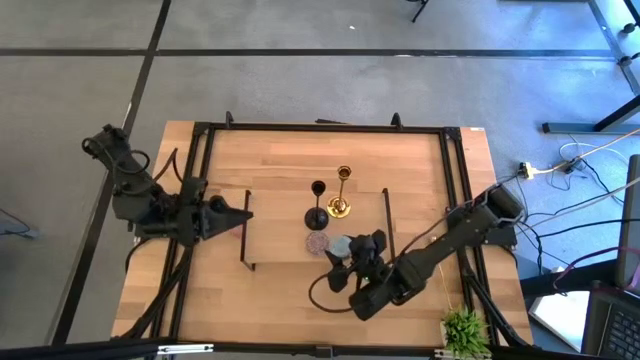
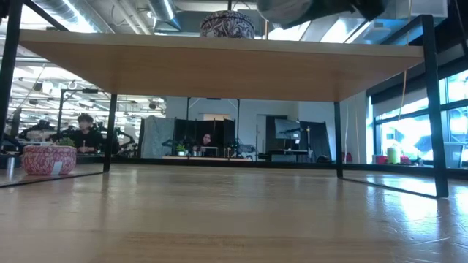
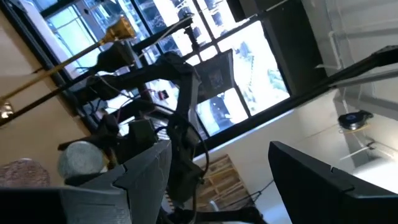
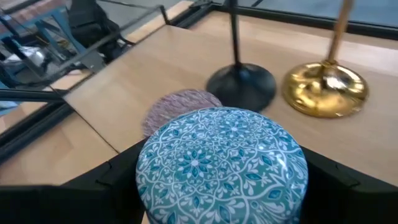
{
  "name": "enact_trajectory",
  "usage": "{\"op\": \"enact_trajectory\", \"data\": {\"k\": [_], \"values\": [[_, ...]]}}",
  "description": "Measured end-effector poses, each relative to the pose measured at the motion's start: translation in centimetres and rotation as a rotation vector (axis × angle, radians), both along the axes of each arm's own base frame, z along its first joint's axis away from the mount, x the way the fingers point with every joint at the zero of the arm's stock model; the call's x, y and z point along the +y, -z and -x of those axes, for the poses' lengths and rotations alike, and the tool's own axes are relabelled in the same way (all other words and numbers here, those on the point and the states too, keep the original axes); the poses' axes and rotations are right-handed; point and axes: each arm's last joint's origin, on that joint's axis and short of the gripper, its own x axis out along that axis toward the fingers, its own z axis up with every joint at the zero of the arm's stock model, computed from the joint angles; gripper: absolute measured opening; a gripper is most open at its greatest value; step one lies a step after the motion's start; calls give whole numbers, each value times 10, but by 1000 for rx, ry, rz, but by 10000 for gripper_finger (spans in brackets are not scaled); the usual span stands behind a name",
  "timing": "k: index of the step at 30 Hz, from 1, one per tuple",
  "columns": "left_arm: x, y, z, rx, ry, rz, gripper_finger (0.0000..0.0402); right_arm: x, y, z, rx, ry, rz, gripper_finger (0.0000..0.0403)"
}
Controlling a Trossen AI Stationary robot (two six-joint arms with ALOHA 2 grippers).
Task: Pick & Place candle stick holders
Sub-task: Put the blue scented candle on the shelf
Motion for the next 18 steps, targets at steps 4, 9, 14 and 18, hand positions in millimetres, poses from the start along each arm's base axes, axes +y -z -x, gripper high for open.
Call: {"op": "enact_trajectory", "data": {"k": [4,9,14,18], "values": [[-3,3,3,24,-10,-13,265,-3,0,9,14,48,-21,295],[-5,3,5,29,2,-17,265,-5,3,14,40,73,-39,295],[-5,3,5,30,-3,-12,265,-7,3,15,56,80,-38,295],[-5,3,5,30,-6,-9,265,-10,8,11,78,90,-50,295]]}}
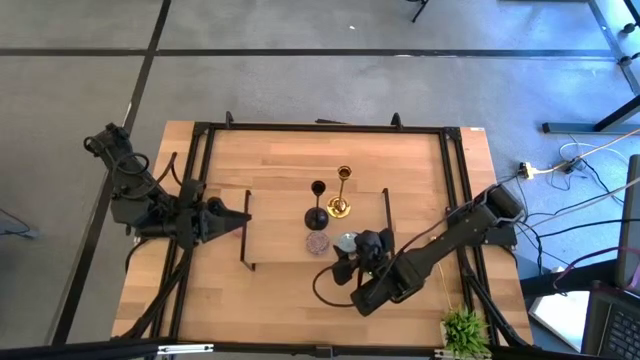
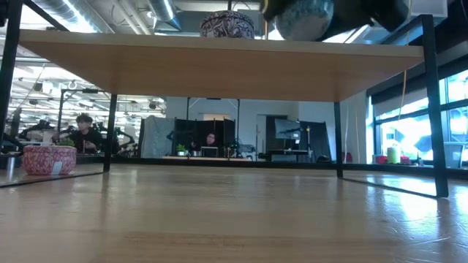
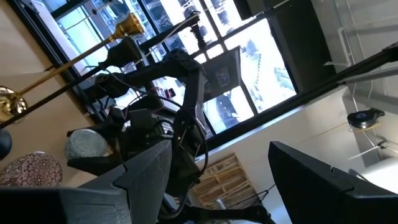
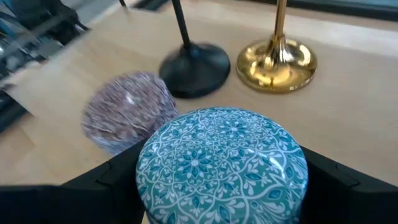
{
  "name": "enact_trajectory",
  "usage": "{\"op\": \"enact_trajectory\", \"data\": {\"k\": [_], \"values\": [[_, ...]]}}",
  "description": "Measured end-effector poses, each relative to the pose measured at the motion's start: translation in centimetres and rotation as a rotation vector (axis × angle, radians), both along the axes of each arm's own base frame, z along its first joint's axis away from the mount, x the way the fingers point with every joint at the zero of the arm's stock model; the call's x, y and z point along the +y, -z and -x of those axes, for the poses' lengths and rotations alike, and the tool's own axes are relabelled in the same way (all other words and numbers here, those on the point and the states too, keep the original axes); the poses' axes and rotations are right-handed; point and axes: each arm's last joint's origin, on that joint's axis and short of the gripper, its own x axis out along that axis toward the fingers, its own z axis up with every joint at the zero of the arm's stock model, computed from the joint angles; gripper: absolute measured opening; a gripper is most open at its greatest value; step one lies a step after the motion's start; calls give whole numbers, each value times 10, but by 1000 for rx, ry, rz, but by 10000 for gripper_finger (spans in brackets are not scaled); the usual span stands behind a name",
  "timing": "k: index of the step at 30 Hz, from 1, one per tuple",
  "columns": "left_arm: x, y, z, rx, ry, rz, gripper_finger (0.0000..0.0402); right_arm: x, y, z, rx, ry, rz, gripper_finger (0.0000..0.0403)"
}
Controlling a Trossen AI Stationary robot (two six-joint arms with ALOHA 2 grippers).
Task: Pick & Place candle stick holders
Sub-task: Put the blue scented candle on the shelf
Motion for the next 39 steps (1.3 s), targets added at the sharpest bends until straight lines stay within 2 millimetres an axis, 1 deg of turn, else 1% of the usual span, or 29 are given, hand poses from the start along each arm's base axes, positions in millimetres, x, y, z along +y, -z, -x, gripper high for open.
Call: {"op": "enact_trajectory", "data": {"k": [3,7,18,22,24,27,32,39], "values": [[0,0,0,1,-8,1,265,-2,8,-5,34,4,-6,295],[0,0,0,1,-8,1,265,0,13,-7,42,2,-18,295],[-3,2,-2,8,-3,-6,265,-1,14,-5,52,18,-32,295],[-5,2,0,9,0,-5,265,0,15,-5,73,8,-48,324],[-5,2,1,10,-4,-4,265,0,15,-5,75,7,-51,341],[-6,2,2,12,-7,-3,265,0,15,-5,73,6,-54,351],[-7,2,3,12,-3,-3,265,0,14,-5,70,9,-57,352],[-8,2,4,12,7,-5,265,0,2,-4,95,13,-49,352]]}}
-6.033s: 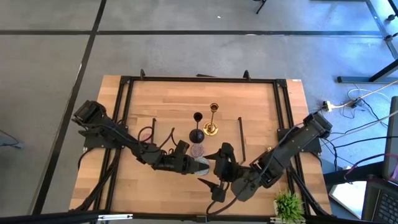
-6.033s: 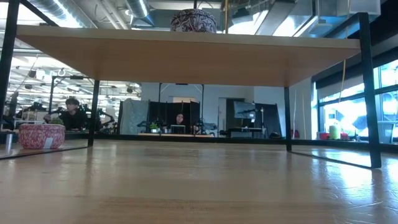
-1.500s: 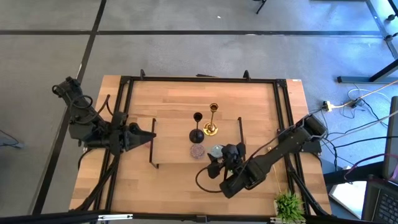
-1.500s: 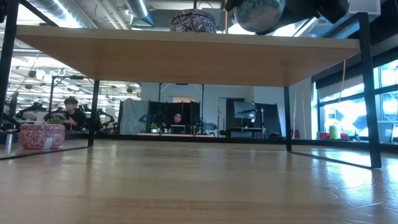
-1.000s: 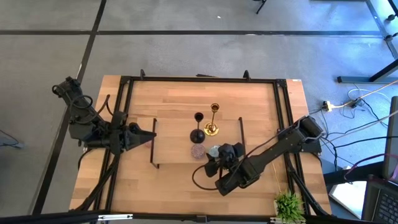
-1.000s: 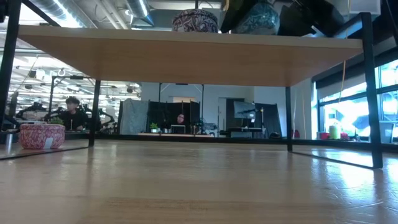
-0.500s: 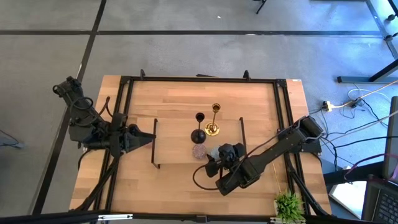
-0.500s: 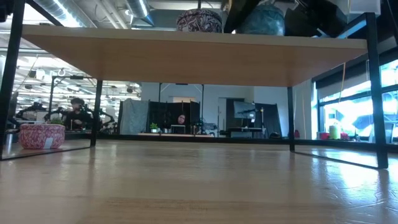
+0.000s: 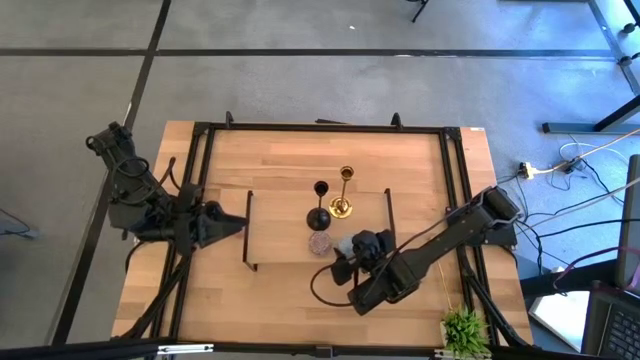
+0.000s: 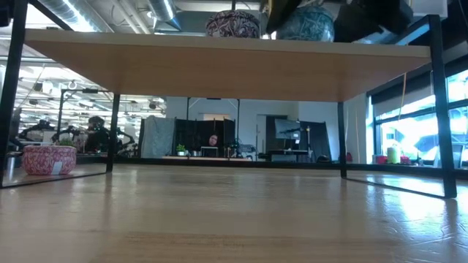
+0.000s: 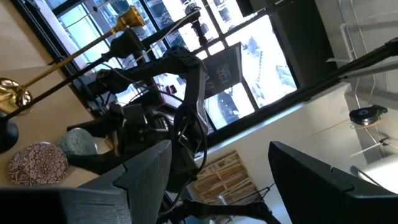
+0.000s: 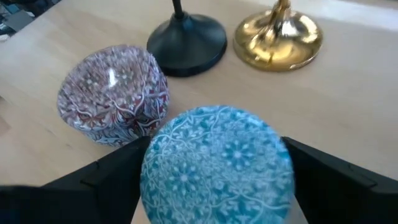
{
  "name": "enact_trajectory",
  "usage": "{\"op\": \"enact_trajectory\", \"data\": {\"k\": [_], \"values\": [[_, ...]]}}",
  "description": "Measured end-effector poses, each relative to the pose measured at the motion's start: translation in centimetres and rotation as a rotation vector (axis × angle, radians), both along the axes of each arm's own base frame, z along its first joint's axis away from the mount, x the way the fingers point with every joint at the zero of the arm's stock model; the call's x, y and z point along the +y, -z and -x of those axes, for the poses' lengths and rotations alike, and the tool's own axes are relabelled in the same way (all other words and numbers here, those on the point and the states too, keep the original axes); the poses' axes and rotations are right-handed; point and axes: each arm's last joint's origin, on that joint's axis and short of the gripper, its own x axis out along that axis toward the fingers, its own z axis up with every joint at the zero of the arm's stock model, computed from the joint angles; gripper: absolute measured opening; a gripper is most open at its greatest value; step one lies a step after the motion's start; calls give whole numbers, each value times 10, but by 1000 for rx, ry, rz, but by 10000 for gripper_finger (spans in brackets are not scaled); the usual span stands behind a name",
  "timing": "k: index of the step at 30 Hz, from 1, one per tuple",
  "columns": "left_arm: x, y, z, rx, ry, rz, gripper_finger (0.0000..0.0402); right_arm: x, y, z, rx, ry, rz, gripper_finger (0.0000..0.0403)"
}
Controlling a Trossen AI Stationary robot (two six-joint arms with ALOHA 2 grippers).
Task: Pick & Place candle stick holders
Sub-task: Put the blue scented candle on the shelf
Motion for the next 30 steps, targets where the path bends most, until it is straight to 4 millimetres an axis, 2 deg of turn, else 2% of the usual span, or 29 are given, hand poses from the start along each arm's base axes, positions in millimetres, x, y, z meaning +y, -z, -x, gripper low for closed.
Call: {"op": "enact_trajectory", "data": {"k": [7,16,21,26,30], "values": [[-2,0,2,1,14,-8,265,-3,-19,2,-4,16,75,352],[-4,0,4,3,20,-25,265,-10,-39,-9,-59,29,94,352],[-5,0,5,4,25,-35,265,-5,-63,-12,-111,8,65,339],[-6,0,5,-2,71,-60,265,9,-105,-9,-153,-107,31,278],[-9,0,7,-7,122,-91,265,33,-131,0,-146,-319,-78,184]]}}
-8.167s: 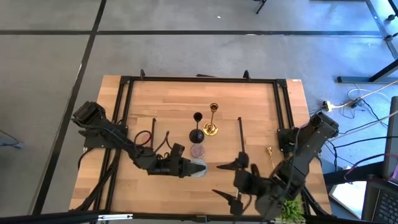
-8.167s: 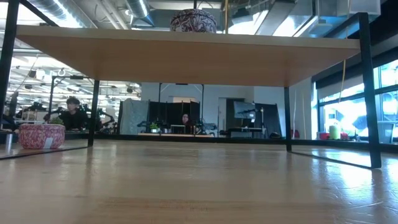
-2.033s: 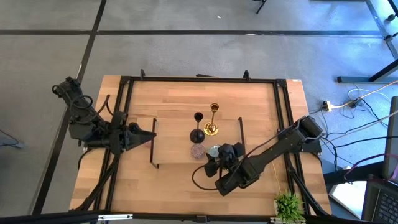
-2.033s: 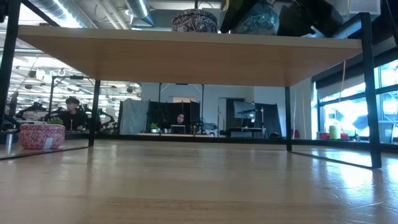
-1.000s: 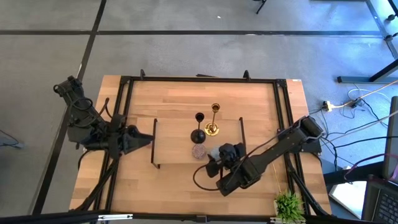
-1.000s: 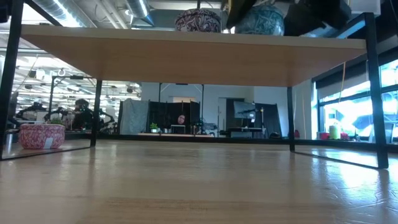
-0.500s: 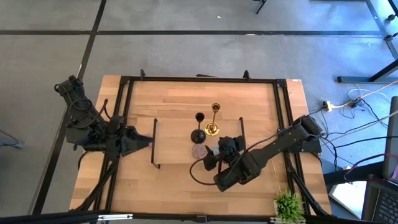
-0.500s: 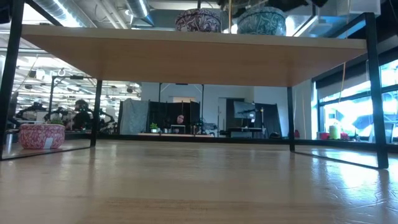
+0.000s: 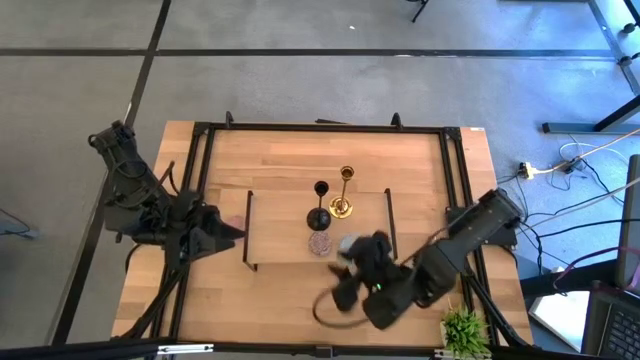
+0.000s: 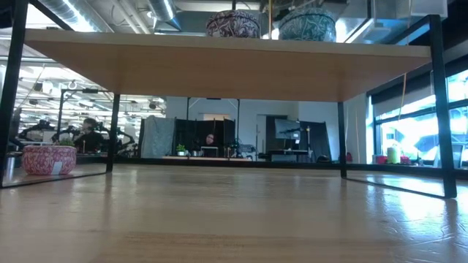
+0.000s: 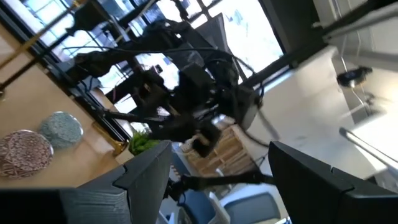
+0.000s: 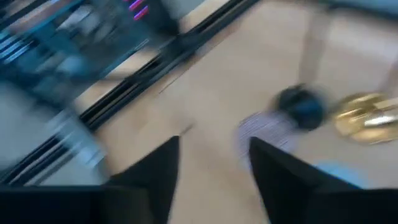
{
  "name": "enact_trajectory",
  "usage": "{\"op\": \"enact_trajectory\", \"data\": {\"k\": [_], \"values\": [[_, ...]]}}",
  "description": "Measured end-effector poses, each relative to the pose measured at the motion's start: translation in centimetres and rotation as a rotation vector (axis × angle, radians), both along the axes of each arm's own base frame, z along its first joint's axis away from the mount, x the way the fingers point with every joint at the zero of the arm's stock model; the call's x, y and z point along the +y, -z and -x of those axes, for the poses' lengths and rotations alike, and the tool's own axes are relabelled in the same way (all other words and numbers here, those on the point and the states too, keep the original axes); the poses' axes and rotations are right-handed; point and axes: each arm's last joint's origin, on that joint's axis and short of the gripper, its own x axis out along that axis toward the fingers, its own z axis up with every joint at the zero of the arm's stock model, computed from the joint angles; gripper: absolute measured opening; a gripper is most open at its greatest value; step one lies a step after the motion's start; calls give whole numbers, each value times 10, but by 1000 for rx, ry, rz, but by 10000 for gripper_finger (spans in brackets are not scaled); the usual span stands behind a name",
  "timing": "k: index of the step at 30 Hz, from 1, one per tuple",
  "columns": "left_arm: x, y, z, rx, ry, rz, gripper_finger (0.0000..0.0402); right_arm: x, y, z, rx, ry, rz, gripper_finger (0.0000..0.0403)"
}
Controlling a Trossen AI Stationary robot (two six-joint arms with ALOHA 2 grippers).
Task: Pick & Place candle stick holders
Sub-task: Put the blue scented candle on the shelf
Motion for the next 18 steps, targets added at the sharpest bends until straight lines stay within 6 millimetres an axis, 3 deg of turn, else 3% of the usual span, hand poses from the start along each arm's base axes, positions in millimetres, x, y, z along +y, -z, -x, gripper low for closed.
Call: {"op": "enact_trajectory", "data": {"k": [5,7,12,18], "values": [[-5,0,5,-4,37,-54,265,42,-13,15,7,-332,-232,48],[-6,0,7,-4,49,-72,265,56,-17,22,-17,-410,-303,14],[-9,4,7,20,51,-101,265,72,-17,34,5,-447,-408,6],[-14,9,3,39,53,-109,265,78,-4,44,274,-577,-626,6]]}}
